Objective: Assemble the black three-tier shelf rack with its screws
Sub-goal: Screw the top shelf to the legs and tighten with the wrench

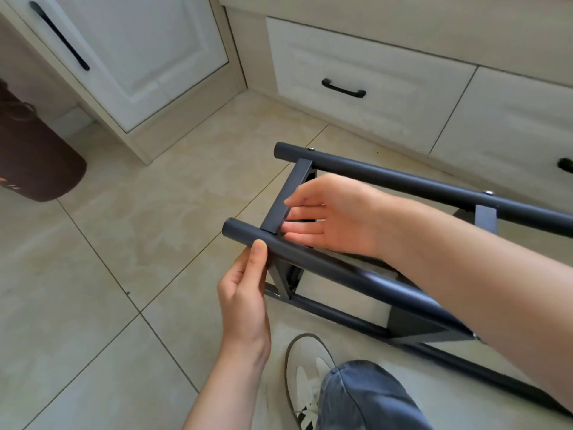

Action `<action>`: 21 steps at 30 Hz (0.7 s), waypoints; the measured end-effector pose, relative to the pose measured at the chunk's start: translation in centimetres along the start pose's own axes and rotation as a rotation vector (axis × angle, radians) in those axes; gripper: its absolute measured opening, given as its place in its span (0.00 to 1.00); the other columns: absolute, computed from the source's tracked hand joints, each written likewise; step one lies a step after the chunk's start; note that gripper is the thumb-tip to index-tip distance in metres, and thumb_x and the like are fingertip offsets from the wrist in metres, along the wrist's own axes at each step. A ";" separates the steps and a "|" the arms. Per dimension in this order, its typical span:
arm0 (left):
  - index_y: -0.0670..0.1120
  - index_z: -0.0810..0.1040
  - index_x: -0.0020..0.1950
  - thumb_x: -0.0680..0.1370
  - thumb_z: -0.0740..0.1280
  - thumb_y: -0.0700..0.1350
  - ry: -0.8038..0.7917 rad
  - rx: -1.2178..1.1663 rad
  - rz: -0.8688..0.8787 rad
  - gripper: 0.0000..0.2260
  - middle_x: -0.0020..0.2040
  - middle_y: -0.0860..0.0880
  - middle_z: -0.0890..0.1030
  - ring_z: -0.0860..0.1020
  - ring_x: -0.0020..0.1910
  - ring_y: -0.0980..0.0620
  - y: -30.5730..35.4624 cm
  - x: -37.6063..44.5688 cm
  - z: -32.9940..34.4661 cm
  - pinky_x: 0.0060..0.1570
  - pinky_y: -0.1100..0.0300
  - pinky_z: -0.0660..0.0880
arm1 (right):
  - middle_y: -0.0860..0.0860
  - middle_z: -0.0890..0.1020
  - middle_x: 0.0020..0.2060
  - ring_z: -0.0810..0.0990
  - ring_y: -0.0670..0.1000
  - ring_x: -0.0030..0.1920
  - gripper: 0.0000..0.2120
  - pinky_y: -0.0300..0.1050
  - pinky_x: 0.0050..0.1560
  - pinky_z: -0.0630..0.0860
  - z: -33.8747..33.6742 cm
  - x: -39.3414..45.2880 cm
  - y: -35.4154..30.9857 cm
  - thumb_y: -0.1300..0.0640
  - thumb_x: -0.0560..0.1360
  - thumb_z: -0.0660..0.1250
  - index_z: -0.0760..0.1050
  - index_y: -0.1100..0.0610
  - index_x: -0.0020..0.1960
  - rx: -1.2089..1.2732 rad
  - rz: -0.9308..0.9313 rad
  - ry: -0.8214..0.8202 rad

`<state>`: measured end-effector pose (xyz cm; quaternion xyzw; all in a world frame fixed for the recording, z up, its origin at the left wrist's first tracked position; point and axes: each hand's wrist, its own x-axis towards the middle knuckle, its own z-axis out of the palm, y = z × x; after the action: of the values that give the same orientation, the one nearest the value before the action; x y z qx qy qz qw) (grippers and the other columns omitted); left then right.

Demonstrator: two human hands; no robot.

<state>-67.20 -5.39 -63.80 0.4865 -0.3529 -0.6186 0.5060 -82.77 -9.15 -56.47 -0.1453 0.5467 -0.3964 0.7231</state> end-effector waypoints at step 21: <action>0.63 0.87 0.50 0.77 0.70 0.54 -0.337 0.074 0.541 0.07 0.49 0.57 0.87 0.84 0.54 0.60 18.3 -11.4 10.6 0.49 0.75 0.75 | 0.57 0.86 0.40 0.87 0.55 0.41 0.11 0.47 0.42 0.83 0.9 -23.3 -10.5 0.62 0.74 0.67 0.78 0.65 0.54 0.003 -0.420 -0.102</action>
<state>-72.08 0.70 -41.06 0.2838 -0.5706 -0.5203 0.5684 -88.36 0.93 -33.67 -0.2750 0.4664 -0.5313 0.6515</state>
